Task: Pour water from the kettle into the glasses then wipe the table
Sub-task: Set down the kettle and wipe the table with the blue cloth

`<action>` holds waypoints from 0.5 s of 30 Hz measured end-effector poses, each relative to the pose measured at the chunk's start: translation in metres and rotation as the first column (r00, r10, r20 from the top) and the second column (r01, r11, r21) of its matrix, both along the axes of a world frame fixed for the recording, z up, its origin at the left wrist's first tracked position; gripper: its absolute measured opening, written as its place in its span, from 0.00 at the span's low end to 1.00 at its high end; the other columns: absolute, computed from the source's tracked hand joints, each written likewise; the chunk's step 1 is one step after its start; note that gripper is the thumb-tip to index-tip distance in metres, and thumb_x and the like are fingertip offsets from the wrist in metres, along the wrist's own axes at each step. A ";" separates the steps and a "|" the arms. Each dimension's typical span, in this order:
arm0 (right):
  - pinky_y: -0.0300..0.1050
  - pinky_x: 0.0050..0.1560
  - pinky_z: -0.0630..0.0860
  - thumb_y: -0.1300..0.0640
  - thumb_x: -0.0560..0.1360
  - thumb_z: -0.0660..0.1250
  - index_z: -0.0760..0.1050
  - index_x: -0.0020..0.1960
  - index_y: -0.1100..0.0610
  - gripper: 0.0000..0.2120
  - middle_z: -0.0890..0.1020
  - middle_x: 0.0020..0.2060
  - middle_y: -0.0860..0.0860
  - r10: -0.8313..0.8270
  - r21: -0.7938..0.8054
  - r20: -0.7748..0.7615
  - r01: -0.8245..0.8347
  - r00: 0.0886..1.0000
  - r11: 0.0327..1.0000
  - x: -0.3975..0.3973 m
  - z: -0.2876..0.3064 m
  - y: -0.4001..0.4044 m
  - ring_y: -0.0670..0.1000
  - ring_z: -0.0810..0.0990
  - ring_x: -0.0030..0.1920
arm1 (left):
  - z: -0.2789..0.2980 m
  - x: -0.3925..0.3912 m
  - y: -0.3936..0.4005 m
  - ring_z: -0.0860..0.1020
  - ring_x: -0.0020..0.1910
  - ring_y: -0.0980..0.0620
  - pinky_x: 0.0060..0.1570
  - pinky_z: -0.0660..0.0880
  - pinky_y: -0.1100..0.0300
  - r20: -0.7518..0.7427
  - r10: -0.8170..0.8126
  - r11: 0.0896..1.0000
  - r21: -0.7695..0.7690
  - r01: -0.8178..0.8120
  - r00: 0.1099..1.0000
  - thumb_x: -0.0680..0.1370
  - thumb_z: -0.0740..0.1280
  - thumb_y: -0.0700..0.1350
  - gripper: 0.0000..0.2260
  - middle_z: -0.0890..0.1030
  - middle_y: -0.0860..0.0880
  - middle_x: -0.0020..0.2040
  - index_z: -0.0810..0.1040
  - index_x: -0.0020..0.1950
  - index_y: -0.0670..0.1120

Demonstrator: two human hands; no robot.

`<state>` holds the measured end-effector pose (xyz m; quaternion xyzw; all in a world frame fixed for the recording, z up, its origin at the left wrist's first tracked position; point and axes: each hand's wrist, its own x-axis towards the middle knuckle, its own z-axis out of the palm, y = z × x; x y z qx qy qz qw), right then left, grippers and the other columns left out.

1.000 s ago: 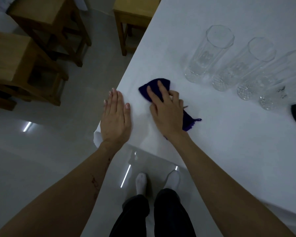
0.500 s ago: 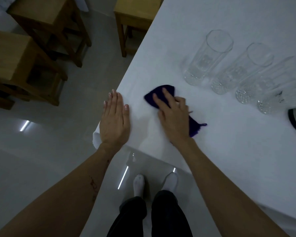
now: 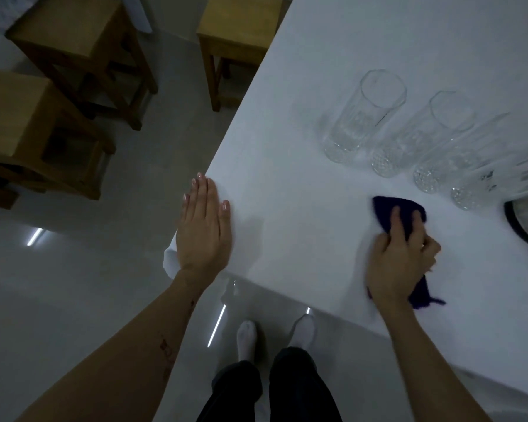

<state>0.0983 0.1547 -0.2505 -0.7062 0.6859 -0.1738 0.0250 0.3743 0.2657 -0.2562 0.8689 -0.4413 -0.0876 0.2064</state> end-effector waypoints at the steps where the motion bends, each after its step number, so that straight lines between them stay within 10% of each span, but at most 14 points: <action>1: 0.63 0.55 0.70 0.61 0.78 0.59 0.73 0.73 0.58 0.23 0.69 0.74 0.62 -0.156 0.021 0.019 0.155 0.988 0.988 0.020 0.001 -0.002 0.69 0.70 0.59 | 0.000 0.000 0.000 0.42 0.77 0.58 0.72 0.34 0.66 -0.004 0.001 1.000 -0.002 -0.001 1.000 0.84 0.43 0.53 0.25 0.50 0.48 0.80 0.50 0.79 0.44; 6: 0.57 0.60 0.65 0.61 0.79 0.57 0.59 0.79 0.58 0.28 0.56 0.79 0.62 -0.408 0.204 0.025 0.395 0.913 0.896 0.123 0.011 -0.017 0.68 0.63 0.70 | 0.002 -0.001 0.000 0.43 0.77 0.59 0.72 0.34 0.67 -0.053 0.019 1.000 -0.012 -0.019 0.998 0.83 0.41 0.56 0.27 0.49 0.50 0.80 0.50 0.79 0.45; 15: 0.63 0.58 0.72 0.68 0.77 0.63 0.70 0.74 0.61 0.25 0.69 0.73 0.64 0.390 0.102 0.006 -0.389 0.921 0.916 0.173 0.009 -0.014 0.68 0.71 0.62 | 0.000 0.001 -0.001 0.41 0.76 0.61 0.70 0.32 0.69 -0.053 0.010 1.000 0.013 -0.009 0.999 0.83 0.41 0.56 0.26 0.47 0.50 0.80 0.47 0.79 0.46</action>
